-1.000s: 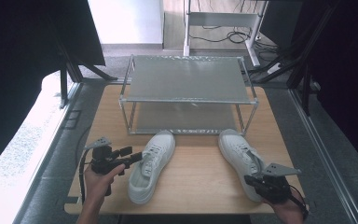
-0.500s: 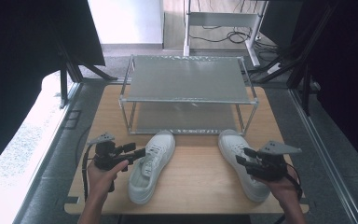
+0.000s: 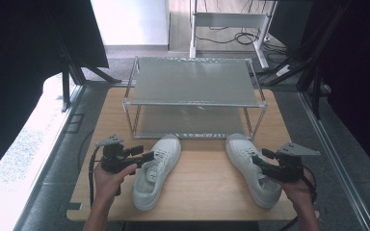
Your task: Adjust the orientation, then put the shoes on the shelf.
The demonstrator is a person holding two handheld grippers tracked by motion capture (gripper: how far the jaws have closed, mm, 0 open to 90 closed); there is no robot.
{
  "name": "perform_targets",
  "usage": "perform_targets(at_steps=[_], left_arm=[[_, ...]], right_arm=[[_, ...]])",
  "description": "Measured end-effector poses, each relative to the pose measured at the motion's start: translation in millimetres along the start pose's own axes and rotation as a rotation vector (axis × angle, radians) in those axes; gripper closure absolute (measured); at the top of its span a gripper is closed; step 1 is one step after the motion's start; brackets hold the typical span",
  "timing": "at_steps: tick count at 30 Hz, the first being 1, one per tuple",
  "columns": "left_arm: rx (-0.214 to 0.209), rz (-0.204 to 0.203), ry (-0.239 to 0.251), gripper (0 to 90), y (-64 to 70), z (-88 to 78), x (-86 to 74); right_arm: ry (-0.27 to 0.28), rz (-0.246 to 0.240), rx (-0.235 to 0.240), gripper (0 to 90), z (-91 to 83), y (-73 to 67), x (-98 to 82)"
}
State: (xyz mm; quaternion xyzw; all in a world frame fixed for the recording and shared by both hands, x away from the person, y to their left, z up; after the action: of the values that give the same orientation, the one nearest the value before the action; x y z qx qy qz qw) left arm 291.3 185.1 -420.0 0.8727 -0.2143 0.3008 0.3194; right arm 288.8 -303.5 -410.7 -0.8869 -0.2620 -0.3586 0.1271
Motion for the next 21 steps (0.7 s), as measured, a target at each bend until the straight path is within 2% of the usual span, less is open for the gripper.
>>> perform_targets(at_steps=[4, 9, 12, 13, 14, 15, 16, 18, 21], left_arm=[[0.02, 0.001, -0.014, 37.3, -1.2, -0.7, -3.4], [0.063, 0.007, -0.074, 38.6, -4.9, 6.8, -10.9], [0.085, -0.001, -0.075, 39.0, -5.4, 9.0, -14.4], [0.109, 0.005, -0.089, 39.2, -5.0, 12.1, -17.5], [0.109, 0.005, -0.089, 39.7, -5.0, 12.1, -17.5], [0.132, 0.011, -0.101, 40.4, -5.5, 14.9, -19.2], [0.132, 0.011, -0.101, 41.1, -5.5, 14.9, -19.2], [0.158, 0.015, -0.118, 43.3, -6.6, 19.7, -20.6], [0.171, 0.018, -0.133, 45.6, -6.4, 22.3, -21.0]], right_arm=[[-0.002, 0.006, -0.006, 48.0, -3.0, 2.1, -0.3], [-0.029, 0.005, -0.014, 47.4, 2.3, 5.6, -2.9], [-0.047, 0.012, -0.007, 47.4, 4.8, 7.2, -6.6], [-0.058, 0.011, -0.008, 47.3, 5.6, 7.9, -8.5], [-0.059, 0.011, -0.008, 47.3, 5.3, 8.3, -8.8], [-0.06, 0.012, -0.007, 47.3, 4.5, 9.0, -8.8], [-0.059, 0.014, -0.009, 47.3, 4.0, 9.4, -8.7], [-0.062, 0.013, -0.007, 47.4, 3.0, 10.9, -9.2], [-0.061, 0.019, 0.0, 47.6, 2.4, 12.5, -10.4]])
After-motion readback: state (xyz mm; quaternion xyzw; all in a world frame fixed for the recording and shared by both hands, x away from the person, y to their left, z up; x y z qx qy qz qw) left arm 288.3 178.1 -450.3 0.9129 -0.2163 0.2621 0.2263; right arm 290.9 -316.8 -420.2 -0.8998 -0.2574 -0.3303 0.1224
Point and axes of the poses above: each handheld gripper's, and its own axes: z roughly forward along the jaws, x roughly out of its top, y roughly to its right, the point moved 1 cm from there along z, roughly forward along the jaws, and after that the axes turned 12 degrees about -y, right-handed, at the moved point
